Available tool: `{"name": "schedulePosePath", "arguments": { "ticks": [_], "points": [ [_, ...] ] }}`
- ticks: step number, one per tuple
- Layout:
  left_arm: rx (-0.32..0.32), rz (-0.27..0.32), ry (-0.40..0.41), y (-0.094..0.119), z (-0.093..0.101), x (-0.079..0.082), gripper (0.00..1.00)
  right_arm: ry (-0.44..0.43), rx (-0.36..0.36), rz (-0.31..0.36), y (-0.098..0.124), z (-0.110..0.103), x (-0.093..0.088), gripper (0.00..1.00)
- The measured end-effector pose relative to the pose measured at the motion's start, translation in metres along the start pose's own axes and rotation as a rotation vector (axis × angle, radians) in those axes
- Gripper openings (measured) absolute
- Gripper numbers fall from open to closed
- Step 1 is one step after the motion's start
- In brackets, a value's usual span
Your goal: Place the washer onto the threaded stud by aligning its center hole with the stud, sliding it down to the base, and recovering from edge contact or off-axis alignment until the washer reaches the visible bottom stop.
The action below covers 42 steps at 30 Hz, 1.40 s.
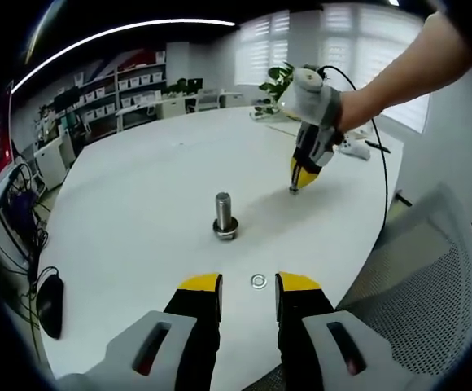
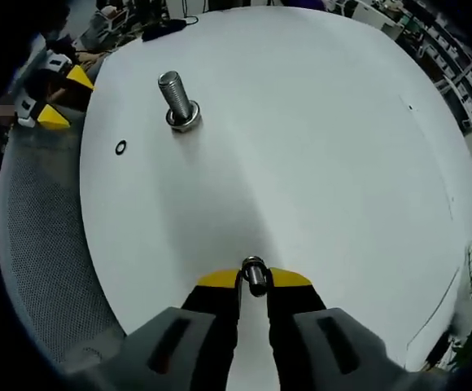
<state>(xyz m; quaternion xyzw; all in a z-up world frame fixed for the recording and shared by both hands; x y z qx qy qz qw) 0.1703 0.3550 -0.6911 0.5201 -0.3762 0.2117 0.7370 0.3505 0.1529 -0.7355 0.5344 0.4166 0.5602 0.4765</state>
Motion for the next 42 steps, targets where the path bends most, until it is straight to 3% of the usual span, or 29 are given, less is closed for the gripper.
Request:
{"name": "schedulePosePath", "arguments": {
  "ticks": [16, 26, 42],
  "points": [
    [-0.003, -0.003, 0.000, 0.000, 0.001, 0.000, 0.24, -0.013, 0.004, -0.016, -0.007, -0.003, -0.005, 0.16],
    [-0.003, 0.006, 0.001, 0.000, 0.000, 0.001, 0.24, -0.053, -0.017, -0.009, 0.001, -0.004, -0.011, 0.23],
    [-0.011, 0.016, 0.002, 0.001, 0.002, 0.002, 0.24, -0.134, -0.026, 0.008, 0.004, -0.025, -0.025, 0.27]
  ]
}}
Point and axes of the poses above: the point that each gripper's makers call its tool centre point, and the gripper's own axes: y roughly backward along the fingers, z roughly to its right, x roughly out of its top, the point moved 5 cm from there along y, roughly backward along the fingers, and after that the axes turned 9 degrees about y, right-handed, at the moved point
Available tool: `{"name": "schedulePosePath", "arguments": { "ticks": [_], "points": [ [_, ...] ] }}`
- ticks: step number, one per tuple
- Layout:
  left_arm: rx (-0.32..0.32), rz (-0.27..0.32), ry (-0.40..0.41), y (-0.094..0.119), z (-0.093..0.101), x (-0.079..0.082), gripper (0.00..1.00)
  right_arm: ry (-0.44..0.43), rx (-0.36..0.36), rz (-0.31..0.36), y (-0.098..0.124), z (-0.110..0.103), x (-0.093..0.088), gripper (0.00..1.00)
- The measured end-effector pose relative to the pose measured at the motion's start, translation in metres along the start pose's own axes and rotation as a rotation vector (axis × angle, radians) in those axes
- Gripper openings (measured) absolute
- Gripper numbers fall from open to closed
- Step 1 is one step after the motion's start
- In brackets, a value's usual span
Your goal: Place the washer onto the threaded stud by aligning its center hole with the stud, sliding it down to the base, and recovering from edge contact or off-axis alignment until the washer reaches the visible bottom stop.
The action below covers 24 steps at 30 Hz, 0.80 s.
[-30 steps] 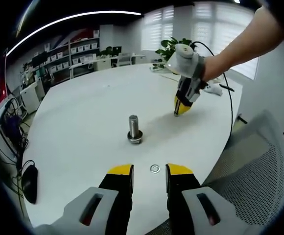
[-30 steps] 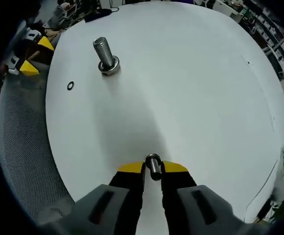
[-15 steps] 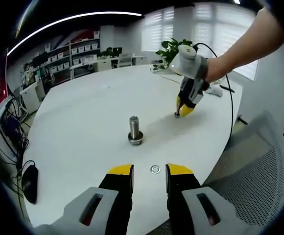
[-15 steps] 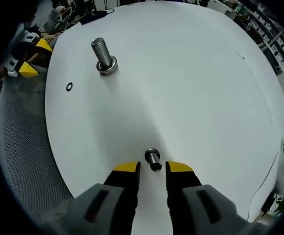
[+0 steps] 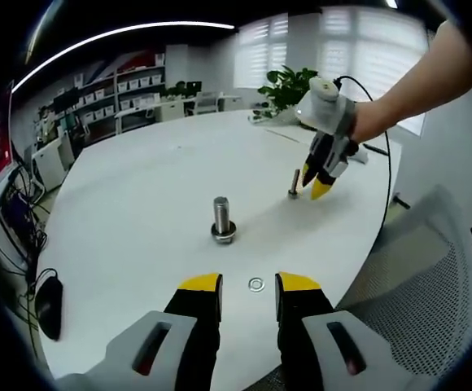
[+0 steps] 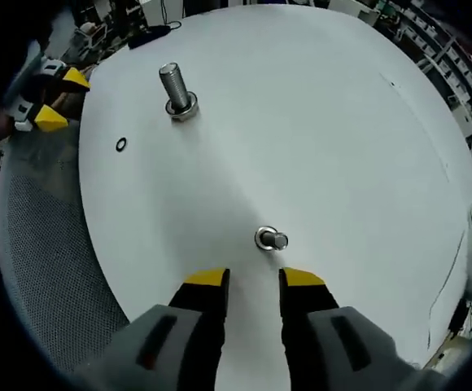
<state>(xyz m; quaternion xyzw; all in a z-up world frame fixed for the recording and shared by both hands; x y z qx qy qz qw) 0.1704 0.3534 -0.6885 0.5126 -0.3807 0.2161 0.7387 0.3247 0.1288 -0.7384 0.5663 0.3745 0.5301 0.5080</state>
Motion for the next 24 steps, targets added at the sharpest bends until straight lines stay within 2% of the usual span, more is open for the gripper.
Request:
{"name": "schedulePosePath", "arguments": {
  "ticks": [8, 15, 20, 24],
  "points": [
    [-0.006, -0.003, -0.002, 0.000, 0.001, 0.000, 0.24, -0.040, 0.037, -0.010, -0.006, -0.021, 0.000, 0.33],
    [-0.011, -0.006, -0.006, -0.001, 0.002, 0.000, 0.24, -0.023, 0.033, 0.064, -0.003, -0.041, 0.022, 0.33],
    [-0.008, -0.007, -0.004, 0.000, 0.001, 0.000, 0.24, -0.008, 0.055, 0.075, -0.010, -0.056, 0.033, 0.33],
    [-0.006, -0.007, -0.003, 0.000, 0.001, 0.000, 0.24, 0.006, 0.062, 0.103, -0.010, -0.066, 0.048, 0.33]
  ]
}}
Point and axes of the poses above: the point that each gripper's makers call its tool centre point, and the gripper's own axes: y roughly backward along the fingers, z roughly to its right, x roughly out of its top, the point moved 5 cm from there along y, roughly backward along the fingers, and after that the axes turned 9 degrees about y, right-handed, at the moved point
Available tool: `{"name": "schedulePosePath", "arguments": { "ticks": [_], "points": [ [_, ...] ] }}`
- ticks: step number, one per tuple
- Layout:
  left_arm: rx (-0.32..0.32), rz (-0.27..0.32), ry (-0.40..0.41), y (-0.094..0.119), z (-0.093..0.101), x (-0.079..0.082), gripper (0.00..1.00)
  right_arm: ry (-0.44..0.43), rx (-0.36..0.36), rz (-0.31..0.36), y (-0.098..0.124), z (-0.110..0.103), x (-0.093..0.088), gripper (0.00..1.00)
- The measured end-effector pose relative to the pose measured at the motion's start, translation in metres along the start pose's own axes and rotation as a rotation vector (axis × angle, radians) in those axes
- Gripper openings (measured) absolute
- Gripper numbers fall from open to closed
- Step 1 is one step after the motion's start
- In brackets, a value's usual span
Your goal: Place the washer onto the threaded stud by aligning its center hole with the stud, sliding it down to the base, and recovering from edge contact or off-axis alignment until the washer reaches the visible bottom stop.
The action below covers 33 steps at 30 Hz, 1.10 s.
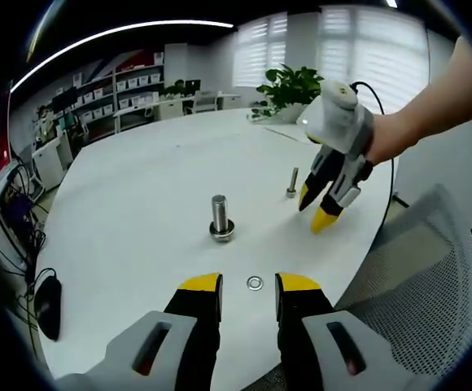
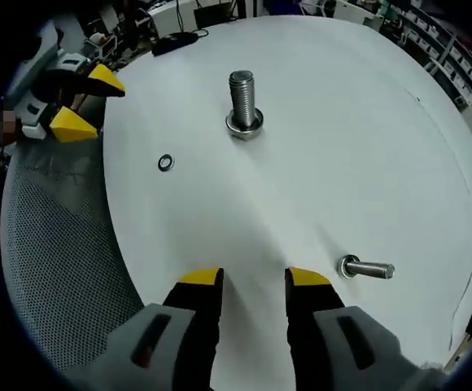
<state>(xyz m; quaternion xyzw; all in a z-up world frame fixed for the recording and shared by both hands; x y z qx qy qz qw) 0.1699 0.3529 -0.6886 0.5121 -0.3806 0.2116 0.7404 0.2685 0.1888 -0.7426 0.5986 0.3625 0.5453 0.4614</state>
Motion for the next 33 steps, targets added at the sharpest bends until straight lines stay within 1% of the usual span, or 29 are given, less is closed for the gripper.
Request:
{"name": "schedulePosePath", "arguments": {
  "ticks": [5, 10, 16, 20, 23, 27, 28, 29, 31, 33],
  "points": [
    [0.002, 0.002, -0.004, 0.000, 0.000, 0.000, 0.24, 0.005, 0.024, 0.022, -0.007, -0.013, 0.018, 0.33],
    [0.008, -0.003, -0.020, 0.000, 0.000, -0.001, 0.23, 0.055, 0.044, 0.039, -0.018, -0.028, 0.041, 0.33],
    [0.011, -0.006, -0.017, 0.000, -0.001, -0.001, 0.23, 0.107, 0.065, 0.065, -0.027, -0.041, 0.066, 0.33],
    [0.013, -0.005, -0.016, 0.000, -0.002, -0.001, 0.23, 0.135, 0.072, 0.075, -0.034, -0.046, 0.078, 0.33],
    [0.017, -0.004, -0.016, 0.000, -0.002, -0.001, 0.23, 0.166, 0.067, 0.083, -0.037, -0.049, 0.084, 0.33],
    [0.018, -0.002, -0.015, 0.001, -0.002, -0.001, 0.23, 0.170, 0.071, 0.091, -0.039, -0.051, 0.090, 0.32],
    [0.018, -0.002, -0.016, 0.001, -0.002, -0.001, 0.23, 0.200, 0.063, 0.084, -0.039, -0.051, 0.090, 0.32],
    [0.018, -0.002, -0.016, 0.001, -0.002, -0.001, 0.23, 0.249, 0.050, 0.072, -0.040, -0.050, 0.091, 0.32],
    [0.017, -0.001, -0.015, 0.000, -0.002, -0.001, 0.23, 0.269, 0.044, 0.067, -0.042, -0.050, 0.091, 0.31],
    [0.017, -0.001, -0.014, 0.000, -0.002, -0.001, 0.23, 0.257, 0.050, 0.072, -0.041, -0.049, 0.091, 0.30]
  ]
}}
Point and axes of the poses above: the point that each gripper's makers call its tool centre point, and the gripper's own axes: y roughly backward along the fingers, z roughly to its right, x roughly out of its top, the point moved 5 cm from there along y, roughly backward along the fingers, and after that the axes turned 9 degrees about y, right-handed, at the moved point
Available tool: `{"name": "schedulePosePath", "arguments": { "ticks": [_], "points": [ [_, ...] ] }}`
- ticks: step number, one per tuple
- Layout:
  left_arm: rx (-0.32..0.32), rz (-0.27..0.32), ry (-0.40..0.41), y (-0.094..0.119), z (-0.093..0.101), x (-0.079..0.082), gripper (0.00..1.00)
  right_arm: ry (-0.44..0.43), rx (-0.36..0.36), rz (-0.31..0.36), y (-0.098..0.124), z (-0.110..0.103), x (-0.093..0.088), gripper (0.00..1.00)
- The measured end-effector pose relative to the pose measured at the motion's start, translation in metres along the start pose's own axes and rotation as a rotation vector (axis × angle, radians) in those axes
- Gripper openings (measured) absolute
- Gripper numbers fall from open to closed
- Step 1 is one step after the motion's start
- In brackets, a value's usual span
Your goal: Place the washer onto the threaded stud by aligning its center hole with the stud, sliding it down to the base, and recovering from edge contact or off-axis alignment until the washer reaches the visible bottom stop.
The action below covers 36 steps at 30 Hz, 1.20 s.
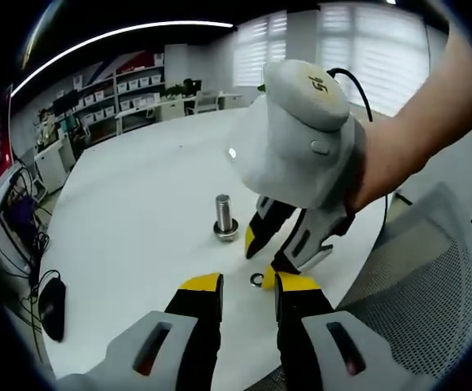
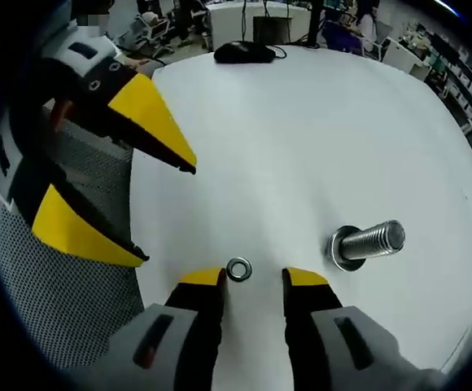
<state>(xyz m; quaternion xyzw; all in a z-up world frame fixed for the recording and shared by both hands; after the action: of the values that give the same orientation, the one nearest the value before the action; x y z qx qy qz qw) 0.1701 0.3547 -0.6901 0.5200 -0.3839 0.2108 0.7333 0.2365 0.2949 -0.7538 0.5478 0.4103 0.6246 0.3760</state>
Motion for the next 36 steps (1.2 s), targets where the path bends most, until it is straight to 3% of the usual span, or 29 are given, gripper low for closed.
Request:
{"name": "schedulePosePath", "arguments": {
  "ticks": [17, 27, 36],
  "points": [
    [-0.003, 0.004, 0.004, -0.0014, 0.0005, 0.0021, 0.23, 0.103, 0.022, -0.009, -0.0009, -0.0018, 0.0020, 0.16],
    [-0.001, 0.012, 0.008, -0.0005, 0.0001, 0.0033, 0.23, 0.074, 0.030, -0.033, -0.0014, -0.0002, 0.0025, 0.14],
    [-0.002, 0.011, 0.008, -0.0007, 0.0004, 0.0035, 0.23, 0.012, 0.006, -0.016, -0.0004, -0.0005, 0.0018, 0.13]
  ]
}}
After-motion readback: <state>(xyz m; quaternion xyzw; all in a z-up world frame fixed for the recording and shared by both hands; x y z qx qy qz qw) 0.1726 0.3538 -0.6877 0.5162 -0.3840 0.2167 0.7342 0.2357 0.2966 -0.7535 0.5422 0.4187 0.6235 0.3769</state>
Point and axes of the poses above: the point that each gripper's makers call its tool centre point, and the gripper's own axes: y roughly backward along the fingers, z roughly to its right, x roughly out of its top, the point moved 5 cm from there along y, roughly backward along the fingers, and after that the axes turned 9 degrees about y, right-handed, at the moved point
